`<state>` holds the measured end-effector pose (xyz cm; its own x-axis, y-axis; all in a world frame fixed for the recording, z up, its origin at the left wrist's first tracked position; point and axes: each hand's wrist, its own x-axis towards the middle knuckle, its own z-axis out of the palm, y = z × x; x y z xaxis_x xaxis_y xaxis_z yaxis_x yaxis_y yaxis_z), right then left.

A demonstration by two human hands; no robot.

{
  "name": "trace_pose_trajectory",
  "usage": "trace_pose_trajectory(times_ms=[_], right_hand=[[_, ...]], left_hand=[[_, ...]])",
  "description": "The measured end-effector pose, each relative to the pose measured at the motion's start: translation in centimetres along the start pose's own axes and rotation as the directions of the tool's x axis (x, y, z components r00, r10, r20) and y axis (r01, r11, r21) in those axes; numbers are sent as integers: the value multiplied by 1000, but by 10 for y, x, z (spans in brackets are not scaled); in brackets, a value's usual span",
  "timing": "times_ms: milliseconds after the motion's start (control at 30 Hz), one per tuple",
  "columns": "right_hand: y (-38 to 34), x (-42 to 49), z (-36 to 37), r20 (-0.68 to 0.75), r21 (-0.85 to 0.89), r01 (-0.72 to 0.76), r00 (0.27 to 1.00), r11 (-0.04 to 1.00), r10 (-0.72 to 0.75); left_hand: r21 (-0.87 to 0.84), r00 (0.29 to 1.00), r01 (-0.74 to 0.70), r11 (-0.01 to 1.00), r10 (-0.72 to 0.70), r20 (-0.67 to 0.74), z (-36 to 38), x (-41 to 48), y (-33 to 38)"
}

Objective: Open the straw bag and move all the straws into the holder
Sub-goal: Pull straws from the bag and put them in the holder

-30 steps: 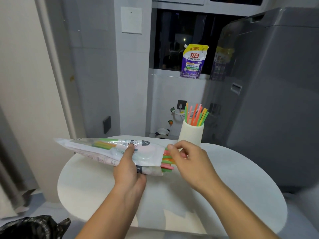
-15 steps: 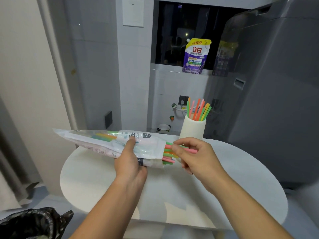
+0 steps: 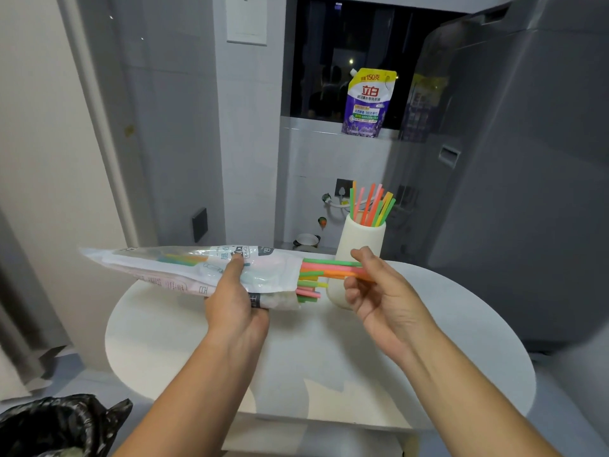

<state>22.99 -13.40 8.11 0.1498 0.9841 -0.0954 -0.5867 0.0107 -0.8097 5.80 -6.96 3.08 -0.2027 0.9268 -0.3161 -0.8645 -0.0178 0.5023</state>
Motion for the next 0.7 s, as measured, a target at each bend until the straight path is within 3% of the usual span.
trace_pose_trajectory(times_ms=[100,167,300,433,700], right_hand=[[18,-1,-1,-71,-44,46,996,998,-49],[33,-3,-3,-100,-187,53,992,981,-73],[53,-10,9,-28,-331,27,999,943,-38],[49,-7,25,-36,-234,21,999,972,-30],[40,8,13,-194,-143,37,979,989,-65]], left_hand=[[-12,1000,-10,1000,10,-3,0,1,2],[-22,1000,-14,1000,14,-4,0,2,2],[-19,1000,-12,1000,12,8,0,0,-3],[11,999,25,1000,-26,43,-1,-9,-16],[8,999,23,1000,-23,30,-1,-8,-15]])
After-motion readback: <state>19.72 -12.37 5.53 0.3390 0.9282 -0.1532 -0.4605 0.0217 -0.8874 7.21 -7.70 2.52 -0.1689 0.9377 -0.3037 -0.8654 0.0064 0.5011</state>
